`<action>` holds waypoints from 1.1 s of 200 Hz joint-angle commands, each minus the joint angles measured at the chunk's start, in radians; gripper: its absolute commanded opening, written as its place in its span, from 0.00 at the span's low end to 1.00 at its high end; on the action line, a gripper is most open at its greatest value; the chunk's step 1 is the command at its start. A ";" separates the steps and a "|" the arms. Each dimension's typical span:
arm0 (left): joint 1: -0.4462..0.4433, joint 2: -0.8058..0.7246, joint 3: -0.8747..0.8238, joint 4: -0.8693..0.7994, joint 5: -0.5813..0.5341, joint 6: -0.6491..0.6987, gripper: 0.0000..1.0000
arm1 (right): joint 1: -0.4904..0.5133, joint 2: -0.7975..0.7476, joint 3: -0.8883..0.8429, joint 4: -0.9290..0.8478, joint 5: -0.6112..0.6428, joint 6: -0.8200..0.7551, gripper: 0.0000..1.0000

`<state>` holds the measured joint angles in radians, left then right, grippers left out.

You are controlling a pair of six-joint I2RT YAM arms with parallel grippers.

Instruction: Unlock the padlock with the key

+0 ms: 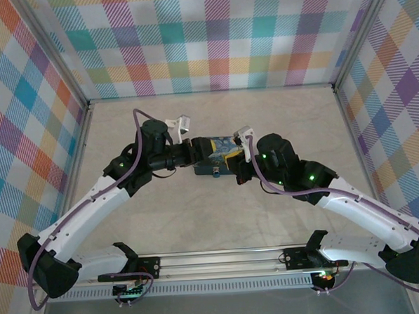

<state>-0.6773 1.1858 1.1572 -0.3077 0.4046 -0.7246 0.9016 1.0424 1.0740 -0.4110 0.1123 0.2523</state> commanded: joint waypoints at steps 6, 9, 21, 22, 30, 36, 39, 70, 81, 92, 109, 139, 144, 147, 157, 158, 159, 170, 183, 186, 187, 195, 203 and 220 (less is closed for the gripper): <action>-0.030 0.011 0.042 0.021 0.025 0.010 0.47 | -0.005 -0.003 0.039 0.019 -0.034 -0.010 0.00; -0.032 0.012 0.044 0.021 0.025 0.010 0.47 | -0.005 -0.002 0.040 0.020 -0.034 -0.010 0.00; -0.037 0.016 0.048 0.021 0.025 0.011 0.47 | -0.004 0.001 0.039 0.020 -0.039 -0.010 0.00; -0.037 0.017 0.048 0.021 0.025 0.011 0.47 | -0.004 0.001 0.039 0.021 -0.040 -0.010 0.00; -0.040 0.021 0.051 0.021 0.025 0.013 0.47 | -0.004 0.001 0.038 0.023 -0.045 -0.010 0.00; -0.042 0.023 0.054 0.021 0.026 0.016 0.46 | -0.004 0.001 0.038 0.021 -0.047 -0.010 0.00; -0.043 0.025 0.056 0.021 0.026 0.017 0.46 | -0.004 0.001 0.038 0.021 -0.050 -0.010 0.00; -0.047 0.043 0.071 0.021 0.031 0.021 0.42 | -0.004 -0.002 0.038 0.017 -0.059 -0.012 0.00; -0.049 0.047 0.075 0.021 0.031 0.022 0.39 | -0.004 -0.004 0.037 0.015 -0.060 -0.012 0.00; -0.052 0.050 0.079 0.021 0.033 0.022 0.37 | -0.004 -0.005 0.037 0.015 -0.059 -0.012 0.00; -0.055 0.053 0.083 0.021 0.033 0.026 0.33 | -0.004 -0.007 0.035 0.014 -0.062 -0.012 0.00; -0.060 0.055 0.083 0.021 0.033 0.028 0.25 | -0.004 -0.008 0.031 0.015 -0.063 -0.010 0.00; -0.061 0.055 0.083 0.021 0.033 0.029 0.24 | -0.004 -0.008 0.029 0.017 -0.062 -0.010 0.00; -0.062 0.055 0.083 0.021 0.032 0.030 0.24 | -0.004 -0.008 0.029 0.017 -0.063 -0.009 0.00; -0.064 0.055 0.084 0.021 0.031 0.030 0.22 | -0.004 -0.008 0.027 0.017 -0.060 -0.009 0.00; -0.064 0.055 0.084 0.021 0.032 0.031 0.22 | -0.004 -0.008 0.027 0.017 -0.060 -0.008 0.00; -0.064 0.056 0.084 0.021 0.031 0.031 0.22 | -0.004 -0.008 0.027 0.017 -0.060 -0.008 0.00; -0.067 0.055 0.084 0.020 0.030 0.034 0.20 | -0.004 -0.008 0.027 0.016 -0.056 -0.007 0.00; -0.069 0.057 0.084 0.015 0.030 0.038 0.17 | -0.004 -0.010 0.025 0.018 -0.056 -0.005 0.00; -0.070 0.057 0.084 0.015 0.030 0.037 0.17 | -0.004 -0.011 0.025 0.018 -0.056 -0.005 0.00; -0.070 0.058 0.084 0.015 0.030 0.037 0.17 | -0.004 -0.011 0.025 0.018 -0.055 -0.005 0.00; -0.071 0.058 0.082 0.015 0.029 0.038 0.13 | -0.004 -0.012 0.023 0.018 -0.054 -0.005 0.00; -0.072 0.060 0.082 0.014 0.030 0.040 0.09 | -0.004 -0.014 0.022 0.020 -0.054 -0.005 0.00; -0.073 0.058 0.082 0.012 0.027 0.043 0.00 | -0.004 -0.018 0.020 0.020 -0.053 -0.002 0.00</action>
<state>-0.7349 1.2411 1.2087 -0.3080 0.4183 -0.7036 0.9016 1.0431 1.0824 -0.4122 0.0662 0.2527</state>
